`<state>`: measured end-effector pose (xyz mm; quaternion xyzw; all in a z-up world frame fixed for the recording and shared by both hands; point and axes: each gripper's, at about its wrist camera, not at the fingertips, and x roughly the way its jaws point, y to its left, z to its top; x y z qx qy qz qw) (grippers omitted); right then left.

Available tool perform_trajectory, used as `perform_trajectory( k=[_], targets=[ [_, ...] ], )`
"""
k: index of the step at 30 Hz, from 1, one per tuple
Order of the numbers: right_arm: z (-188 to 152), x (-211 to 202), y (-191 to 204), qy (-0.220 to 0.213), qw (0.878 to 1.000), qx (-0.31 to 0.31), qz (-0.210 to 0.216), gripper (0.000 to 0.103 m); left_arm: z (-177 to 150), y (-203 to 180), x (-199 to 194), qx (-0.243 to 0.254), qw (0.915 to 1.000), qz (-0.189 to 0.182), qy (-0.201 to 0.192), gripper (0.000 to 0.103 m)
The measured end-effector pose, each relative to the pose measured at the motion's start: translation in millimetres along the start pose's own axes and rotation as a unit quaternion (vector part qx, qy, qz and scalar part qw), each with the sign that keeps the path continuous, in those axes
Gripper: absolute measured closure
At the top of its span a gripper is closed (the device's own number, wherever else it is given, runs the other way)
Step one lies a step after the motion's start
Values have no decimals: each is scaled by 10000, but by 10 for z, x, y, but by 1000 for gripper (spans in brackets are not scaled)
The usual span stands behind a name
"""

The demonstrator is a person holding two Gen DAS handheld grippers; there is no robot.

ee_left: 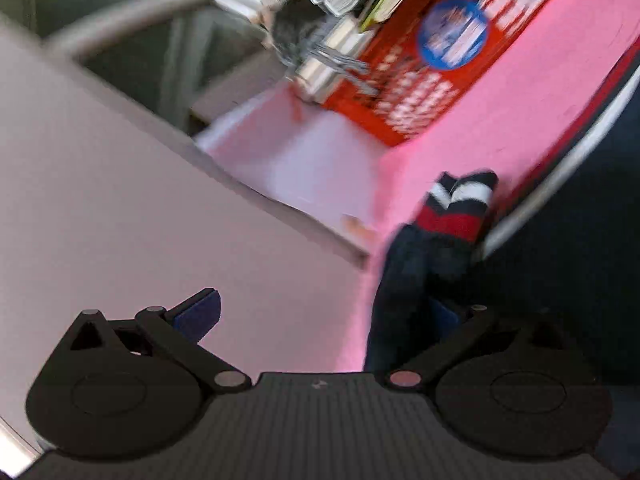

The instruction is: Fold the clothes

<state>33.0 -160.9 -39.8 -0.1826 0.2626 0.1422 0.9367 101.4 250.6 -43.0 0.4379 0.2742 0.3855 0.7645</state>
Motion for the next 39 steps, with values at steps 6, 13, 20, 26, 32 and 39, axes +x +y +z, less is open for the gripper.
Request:
perform_trajectory(
  k=[6, 13, 20, 26, 32, 39],
  targets=[
    [-14, -3, 8, -1, 10000, -14, -24, 0, 4, 192, -137, 37, 9981, 503, -356, 0],
    [-2, -5, -7, 13, 10000, 8, 9, 0, -223, 512, -316, -610, 9981, 98, -49, 0],
    [0, -5, -8, 13, 10000, 0, 6, 0, -300, 695, -288, -942, 9938, 509, 310, 0],
    [5, -6, -14, 23, 10000, 17, 19, 0, -361, 1043, -387, -1682, 9851, 321, 124, 0],
    [8, -6, -22, 27, 10000, 22, 23, 0, -524, 1393, -250, -3208, 9334, -1536, 470, 0],
    [9, -5, -24, 35, 10000, 36, 34, 0, -506, 1207, -282, -2513, 9607, -978, 660, 0]
  ],
)
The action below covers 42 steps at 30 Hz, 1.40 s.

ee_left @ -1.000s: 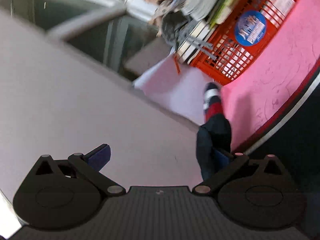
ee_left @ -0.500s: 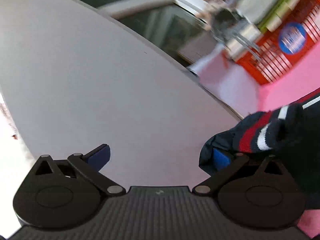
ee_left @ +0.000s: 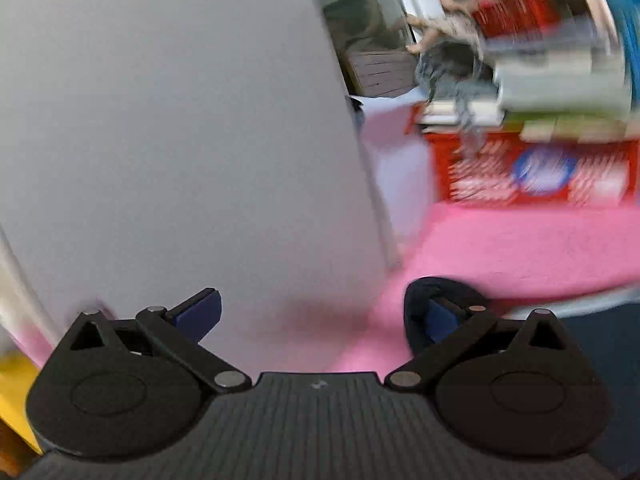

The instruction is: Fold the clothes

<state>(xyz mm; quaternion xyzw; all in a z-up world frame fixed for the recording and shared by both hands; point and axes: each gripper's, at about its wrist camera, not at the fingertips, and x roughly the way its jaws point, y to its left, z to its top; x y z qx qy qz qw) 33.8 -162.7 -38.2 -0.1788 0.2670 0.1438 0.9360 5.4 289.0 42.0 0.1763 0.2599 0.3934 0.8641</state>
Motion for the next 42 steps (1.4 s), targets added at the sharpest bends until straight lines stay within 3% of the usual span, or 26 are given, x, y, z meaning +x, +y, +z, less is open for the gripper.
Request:
perform_trajectory(
  k=[2, 4, 6, 9, 12, 14, 17, 21, 24, 27, 29, 30, 31, 33, 35, 38, 40, 42],
  targets=[
    [2, 0, -1, 5, 10000, 3, 8, 0, -94, -283, 23, 1176, 9919, 486, -39, 0],
    [3, 2, -5, 9, 10000, 13, 19, 0, -199, -420, 20, 1662, 9858, 254, 62, 0],
    [3, 3, -12, 17, 10000, 32, 35, 0, -259, -452, 4, 1601, 9870, -35, 168, 0],
    [4, 1, -11, 26, 10000, 45, 48, 0, -305, -392, 47, 1134, 9912, -425, 539, 0],
    [8, -2, -14, 30, 10000, 45, 51, 0, -337, -343, 86, 901, 9936, -310, 601, 0],
    [8, -3, -12, 31, 10000, 49, 51, 0, -404, -409, 53, 1300, 9907, -39, 389, 0],
    [9, -3, -10, 35, 10000, 58, 56, 0, -531, -535, -30, 2045, 9785, 278, 38, 0],
    [13, 1, -17, 48, 9999, 85, 76, 0, -620, -547, -246, 2215, 9737, -252, -462, 0],
    [15, -1, -15, 54, 9999, 88, 79, 0, -571, -505, -437, 1921, 9727, -955, -886, 0],
    [17, -3, -16, 55, 9999, 85, 77, 0, -443, -529, -444, 1435, 9729, -1551, -943, 0],
    [18, -3, -14, 55, 9999, 82, 74, 0, -395, -616, -303, 1226, 9754, -1685, -719, 0],
    [19, -3, -14, 54, 9999, 81, 73, 0, -382, -675, -202, 1153, 9773, -1689, -548, 4],
    [19, -4, -13, 54, 9999, 79, 71, 0, -369, -734, -101, 1080, 9789, -1692, -378, 24],
    [20, -4, -10, 52, 9999, 72, 66, 0, -387, -836, 123, 1084, 9822, -1536, 7, 50],
    [21, -3, -11, 54, 9999, 71, 68, 0, -416, -887, 211, 1288, 9852, -1127, -16, 51],
    [21, 5, -16, 67, 9999, 100, 92, 0, -322, -835, 197, 1755, 9823, 336, -561, 51],
    [21, 10, -21, 77, 9998, 125, 110, 0, -131, -595, 160, 1360, 9806, 1091, -899, 49],
    [19, 19, -32, 82, 9997, 158, 139, 0, 22, -335, 138, 847, 9844, 1251, -900, 37]
  ],
)
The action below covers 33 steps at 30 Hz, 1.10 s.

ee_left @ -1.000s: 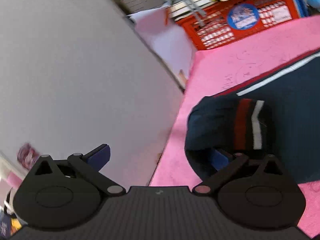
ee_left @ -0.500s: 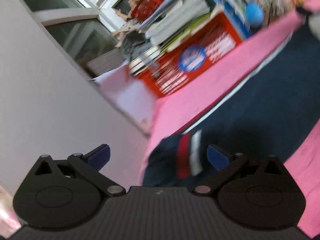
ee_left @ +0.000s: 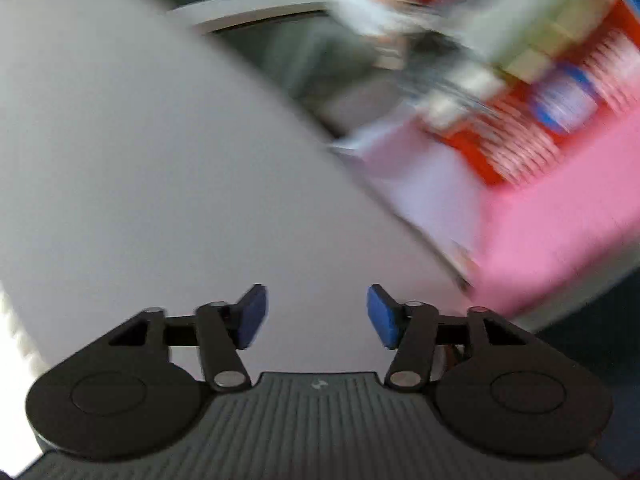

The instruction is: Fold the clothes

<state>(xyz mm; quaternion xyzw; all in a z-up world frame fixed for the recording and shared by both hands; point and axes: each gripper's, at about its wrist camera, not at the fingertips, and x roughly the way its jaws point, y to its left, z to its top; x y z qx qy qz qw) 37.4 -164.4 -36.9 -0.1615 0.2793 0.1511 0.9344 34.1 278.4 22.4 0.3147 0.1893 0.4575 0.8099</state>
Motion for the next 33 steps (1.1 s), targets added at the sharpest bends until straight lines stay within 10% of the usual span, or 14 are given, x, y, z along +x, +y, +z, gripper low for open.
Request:
perform_trajectory(
  k=[6, 14, 24, 28, 33],
  targets=[
    [-2, 23, -44, 37, 9999, 122, 95, 0, -182, -60, 26, 524, 9985, -73, 167, 16],
    [-12, 22, -45, 23, 9999, 98, 82, 0, -488, -470, 212, 954, 9852, -552, 1311, 6],
    [-29, -202, -260, -375, 9985, 396, 41, 1, -6, 8, -473, -431, 9974, -584, -27, 0],
    [-31, -289, -661, -362, 9958, 826, -161, 20, 283, 13, -967, -853, 9752, -1930, -668, 0],
    [34, -149, -1002, -30, 9902, 1390, -121, 51, 667, -436, -1568, -908, 9215, -3576, -1210, 0]
  ],
)
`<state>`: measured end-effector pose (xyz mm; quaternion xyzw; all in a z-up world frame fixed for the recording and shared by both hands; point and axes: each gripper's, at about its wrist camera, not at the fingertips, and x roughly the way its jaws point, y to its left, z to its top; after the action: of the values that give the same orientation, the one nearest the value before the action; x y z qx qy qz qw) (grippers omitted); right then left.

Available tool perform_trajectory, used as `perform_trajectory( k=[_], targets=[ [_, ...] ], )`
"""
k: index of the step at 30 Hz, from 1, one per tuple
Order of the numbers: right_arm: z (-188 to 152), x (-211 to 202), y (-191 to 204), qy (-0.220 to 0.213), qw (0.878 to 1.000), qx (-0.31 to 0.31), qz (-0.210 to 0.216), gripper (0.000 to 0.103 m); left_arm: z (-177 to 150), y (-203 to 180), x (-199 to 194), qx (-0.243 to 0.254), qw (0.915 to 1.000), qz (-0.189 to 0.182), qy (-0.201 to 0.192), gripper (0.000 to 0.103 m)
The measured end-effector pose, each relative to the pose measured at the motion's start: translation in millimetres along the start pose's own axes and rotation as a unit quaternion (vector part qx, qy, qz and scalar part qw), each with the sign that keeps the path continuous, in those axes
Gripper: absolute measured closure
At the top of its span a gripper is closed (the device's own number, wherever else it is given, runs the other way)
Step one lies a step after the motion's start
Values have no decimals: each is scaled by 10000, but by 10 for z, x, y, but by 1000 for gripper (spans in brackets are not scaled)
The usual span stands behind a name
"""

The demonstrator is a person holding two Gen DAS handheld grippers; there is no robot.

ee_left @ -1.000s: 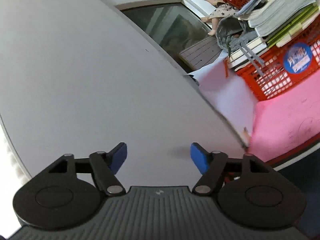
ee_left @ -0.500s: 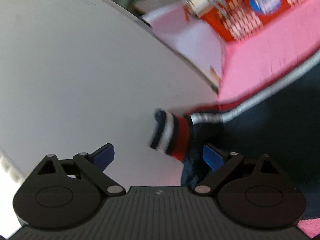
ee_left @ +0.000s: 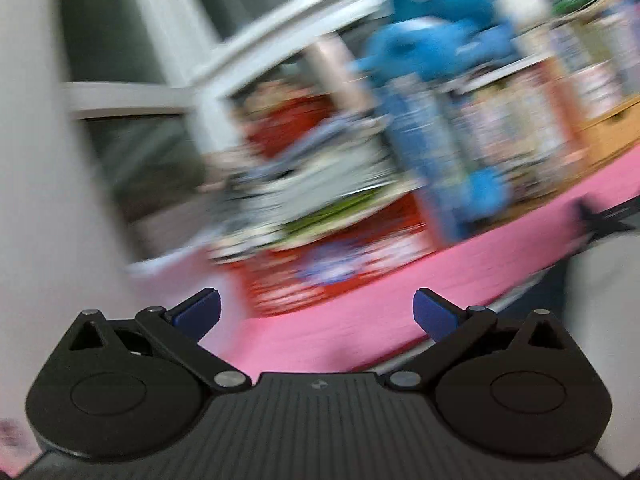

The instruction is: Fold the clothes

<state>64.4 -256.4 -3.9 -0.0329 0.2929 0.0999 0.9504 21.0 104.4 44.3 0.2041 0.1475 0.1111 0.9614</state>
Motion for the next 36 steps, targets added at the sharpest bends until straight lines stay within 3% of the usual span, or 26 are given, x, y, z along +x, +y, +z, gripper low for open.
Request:
perform_trajectory(
  k=[4, 8, 14, 20, 25, 28, 32, 36],
  targets=[
    [145, 248, 56, 71, 10000, -21, 4, 63, 164, -677, 227, 93, 9954, -957, 35, 0],
    [255, 499, 4, 145, 9997, 179, 102, 67, 124, -1154, 506, 397, 9904, -1285, 330, 0],
    [167, 822, -230, 512, 9983, 195, -208, 77, -109, -1338, 819, 523, 9882, -1178, 833, 0],
    [164, 1001, -289, 242, 9972, -55, -704, 71, -94, -1258, 1041, 436, 9896, -949, 986, 0],
    [297, 1146, -452, 285, 9974, 197, -633, 68, -82, -1222, 1117, 354, 9897, -920, 1038, 0],
    [312, 1018, -422, 345, 9967, 281, -681, 67, -84, -1208, 1127, 283, 9892, -957, 1076, 0],
    [194, 612, -131, 186, 9998, -116, -22, 64, -87, -1223, 1117, 301, 9894, -936, 1069, 0],
    [-53, 325, 81, 407, 9967, -506, 478, 62, -94, -1214, 1097, 298, 9897, -903, 1072, 0]
  ],
)
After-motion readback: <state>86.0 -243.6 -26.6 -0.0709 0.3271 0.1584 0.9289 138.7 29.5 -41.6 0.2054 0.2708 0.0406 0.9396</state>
